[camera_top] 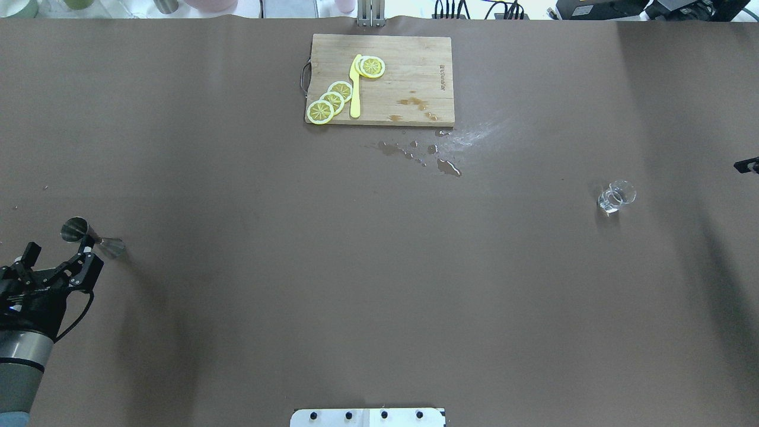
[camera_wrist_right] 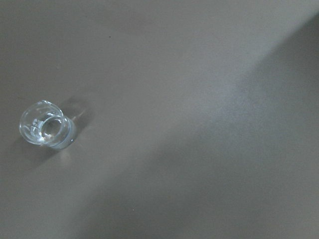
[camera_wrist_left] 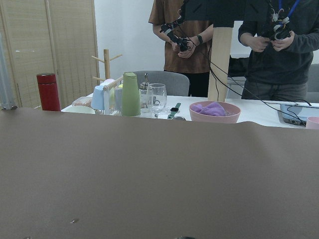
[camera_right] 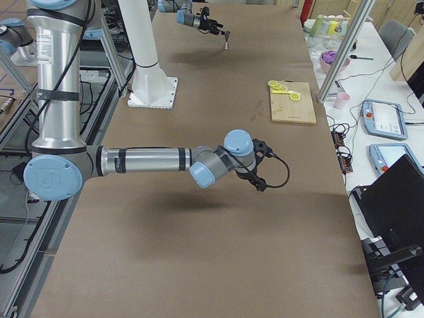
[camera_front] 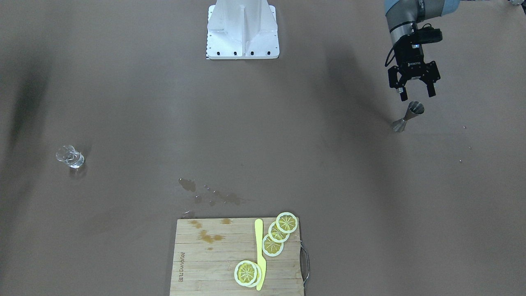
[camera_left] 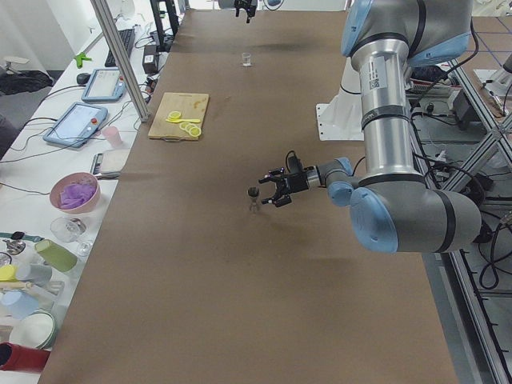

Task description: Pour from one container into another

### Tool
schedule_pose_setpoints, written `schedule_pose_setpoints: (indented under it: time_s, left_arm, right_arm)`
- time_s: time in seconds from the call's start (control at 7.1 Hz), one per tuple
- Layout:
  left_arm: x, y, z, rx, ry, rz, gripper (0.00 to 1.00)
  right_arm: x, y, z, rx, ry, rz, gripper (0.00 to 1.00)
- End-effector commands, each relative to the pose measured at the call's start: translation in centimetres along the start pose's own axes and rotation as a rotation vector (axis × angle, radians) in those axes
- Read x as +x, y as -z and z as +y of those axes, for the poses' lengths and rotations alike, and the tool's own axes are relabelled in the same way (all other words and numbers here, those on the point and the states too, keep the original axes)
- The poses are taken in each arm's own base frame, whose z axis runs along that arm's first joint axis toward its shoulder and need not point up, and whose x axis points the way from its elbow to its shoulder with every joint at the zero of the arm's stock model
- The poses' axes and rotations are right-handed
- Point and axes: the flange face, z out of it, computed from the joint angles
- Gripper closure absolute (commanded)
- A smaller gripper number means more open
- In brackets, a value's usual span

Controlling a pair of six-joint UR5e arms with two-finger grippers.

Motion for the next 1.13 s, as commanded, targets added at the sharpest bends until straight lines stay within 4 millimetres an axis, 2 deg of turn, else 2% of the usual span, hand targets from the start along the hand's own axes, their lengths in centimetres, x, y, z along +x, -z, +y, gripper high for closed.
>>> schedule_pose_setpoints:
  time_s: [0.0,0.28,0.42,0.56,0.99]
  left_arm:
    - [0.9,-0.3,1.2,0.016,-0.002,0.007,0.03]
    - [1.7,-0.9,3.1,0.016,-0.005,0.007,0.03]
    - [1.3,-1.0,3.4,0.017,-0.012,0.005,0.03]
    - [0.8,-1.3,3.9,0.016,-0.021,0.001,0.03]
    - [0.7,-1.5,4.7,0.011,-0.025,-0.001,0.03]
  right_arm:
    - [-2.3,-1.3,-3.3,0.034,-0.037,-0.034,0.01]
    - [-4.2,-3.8,-6.7,0.051,-0.058,-0.01,0.01]
    - [-4.8,-5.1,-6.7,0.071,-0.049,-0.017,0.01]
    - [-4.9,-5.4,-6.4,0.091,-0.09,-0.022,0.01]
    - [-6.1,-6.5,-3.8,0.135,-0.144,-0.069,0.01]
